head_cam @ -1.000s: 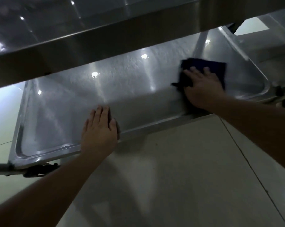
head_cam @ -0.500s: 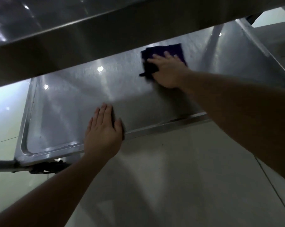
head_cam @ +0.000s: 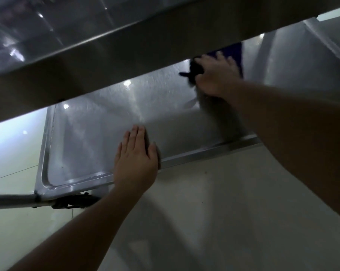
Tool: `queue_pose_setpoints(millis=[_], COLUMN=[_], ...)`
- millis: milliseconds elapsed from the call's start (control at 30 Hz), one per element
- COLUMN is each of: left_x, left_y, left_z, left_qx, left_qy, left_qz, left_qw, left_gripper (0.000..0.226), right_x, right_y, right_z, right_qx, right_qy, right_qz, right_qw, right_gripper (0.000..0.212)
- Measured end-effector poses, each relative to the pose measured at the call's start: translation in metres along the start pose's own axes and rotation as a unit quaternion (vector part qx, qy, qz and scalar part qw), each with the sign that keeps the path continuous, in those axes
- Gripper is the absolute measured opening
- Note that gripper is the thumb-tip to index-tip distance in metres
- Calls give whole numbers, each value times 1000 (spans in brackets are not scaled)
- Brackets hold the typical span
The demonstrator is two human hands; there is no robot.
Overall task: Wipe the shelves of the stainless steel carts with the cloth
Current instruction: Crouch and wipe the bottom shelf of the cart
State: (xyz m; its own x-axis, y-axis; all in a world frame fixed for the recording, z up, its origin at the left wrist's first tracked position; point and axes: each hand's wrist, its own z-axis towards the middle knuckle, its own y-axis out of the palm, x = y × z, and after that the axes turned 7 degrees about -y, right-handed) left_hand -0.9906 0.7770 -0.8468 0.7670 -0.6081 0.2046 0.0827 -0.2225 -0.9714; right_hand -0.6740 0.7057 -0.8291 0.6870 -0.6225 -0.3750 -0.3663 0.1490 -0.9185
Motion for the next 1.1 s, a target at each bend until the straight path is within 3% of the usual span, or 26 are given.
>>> queue_pose_setpoints(millis=[133,233,300,400,567,667,767,833,967,1100], left_x=[1,1,-1,-2,1,6,6,4,1,-2], left_y=[-2,-2,-1,-1,-2,-4,-5,-5,-1,1], left_z=[-1,-1,-1,-1,-1,-3,-4,-3,-3,-2], left_qx=[0,-2,5,8,9,12,13,11,19,21], left_qy=[-9,-10,-15,-11,-10,-20,-17,-16,-11,-7], left_qz=[-4,-3,-4,-8,5,7,13,15,10,6], left_qw=[1000,1000,1000,1000,1000,1000,1000,1000,1000,1000], left_gripper=[63,63,63,67,64,62,62,62,61,60], right_x=[-101,-116,-94,-19,138,180,175,152,83,38], right_y=[44,54,44,9,-47,-56,-52,-42,-12,9], right_z=[-2,-8,-5,4,-18,-51,-77,-96,-148,-168], right_qx=[-91,-111,-85,-14,46,71,73,55,-9,-92], right_qy=[-233,-286,-240,-88,119,161,161,126,-30,-246], right_qz=[-43,-54,-39,-20,-17,-30,-17,-18,-55,-74], right_qw=[967,950,966,996,992,984,984,990,998,962], right_gripper=[64,62,63,62,65,67,65,63,73,75])
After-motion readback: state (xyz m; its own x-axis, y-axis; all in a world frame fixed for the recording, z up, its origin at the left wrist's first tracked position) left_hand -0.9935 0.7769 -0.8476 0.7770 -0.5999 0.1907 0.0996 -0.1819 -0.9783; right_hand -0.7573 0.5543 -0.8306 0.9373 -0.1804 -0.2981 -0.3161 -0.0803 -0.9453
